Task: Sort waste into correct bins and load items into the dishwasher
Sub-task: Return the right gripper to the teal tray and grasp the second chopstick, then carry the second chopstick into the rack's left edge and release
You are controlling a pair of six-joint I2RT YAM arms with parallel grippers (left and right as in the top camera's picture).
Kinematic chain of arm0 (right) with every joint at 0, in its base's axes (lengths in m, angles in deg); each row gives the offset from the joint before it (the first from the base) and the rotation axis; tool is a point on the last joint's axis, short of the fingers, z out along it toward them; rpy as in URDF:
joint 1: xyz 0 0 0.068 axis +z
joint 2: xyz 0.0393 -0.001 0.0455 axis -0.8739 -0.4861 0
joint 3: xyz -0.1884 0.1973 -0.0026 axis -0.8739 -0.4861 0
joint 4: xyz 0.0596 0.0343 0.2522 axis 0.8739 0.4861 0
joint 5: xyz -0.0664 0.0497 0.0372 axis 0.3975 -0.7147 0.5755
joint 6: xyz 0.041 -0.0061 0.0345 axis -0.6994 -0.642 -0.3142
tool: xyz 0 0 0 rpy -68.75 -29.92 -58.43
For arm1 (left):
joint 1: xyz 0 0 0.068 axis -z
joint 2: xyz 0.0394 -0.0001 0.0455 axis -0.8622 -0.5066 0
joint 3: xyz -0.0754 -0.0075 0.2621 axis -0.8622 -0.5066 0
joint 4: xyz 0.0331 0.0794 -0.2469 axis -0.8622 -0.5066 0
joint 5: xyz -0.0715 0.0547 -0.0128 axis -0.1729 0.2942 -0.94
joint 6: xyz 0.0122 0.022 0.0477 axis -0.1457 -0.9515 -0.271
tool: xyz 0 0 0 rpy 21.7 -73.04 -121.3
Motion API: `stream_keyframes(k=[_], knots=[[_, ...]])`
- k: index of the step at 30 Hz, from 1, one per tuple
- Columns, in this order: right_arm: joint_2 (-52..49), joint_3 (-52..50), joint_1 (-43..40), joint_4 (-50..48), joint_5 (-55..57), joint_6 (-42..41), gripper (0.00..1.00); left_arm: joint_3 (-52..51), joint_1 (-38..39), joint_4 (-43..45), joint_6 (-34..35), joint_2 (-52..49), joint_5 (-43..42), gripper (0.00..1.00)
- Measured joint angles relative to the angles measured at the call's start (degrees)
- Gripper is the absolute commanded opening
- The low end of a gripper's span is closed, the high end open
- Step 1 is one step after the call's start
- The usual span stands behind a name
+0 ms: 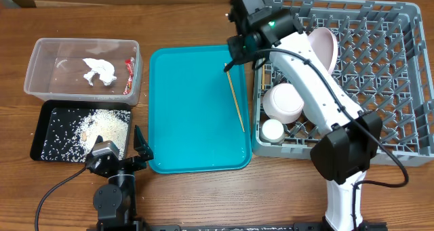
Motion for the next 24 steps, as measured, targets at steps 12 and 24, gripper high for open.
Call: stream_keyframes(k=[12, 24], knots=[[-2.69, -26.75, 6.32, -16.48, 0.68, 0.07, 0.43, 0.0, 0.0, 0.0, 0.0, -0.02, 0.0, 1.0], [-1.31, -32.3, 6.6, -19.67, -1.42, -0.9, 0.04, 0.0, -0.02, -0.02, 0.0, -0.02, 0.0, 1.0]])
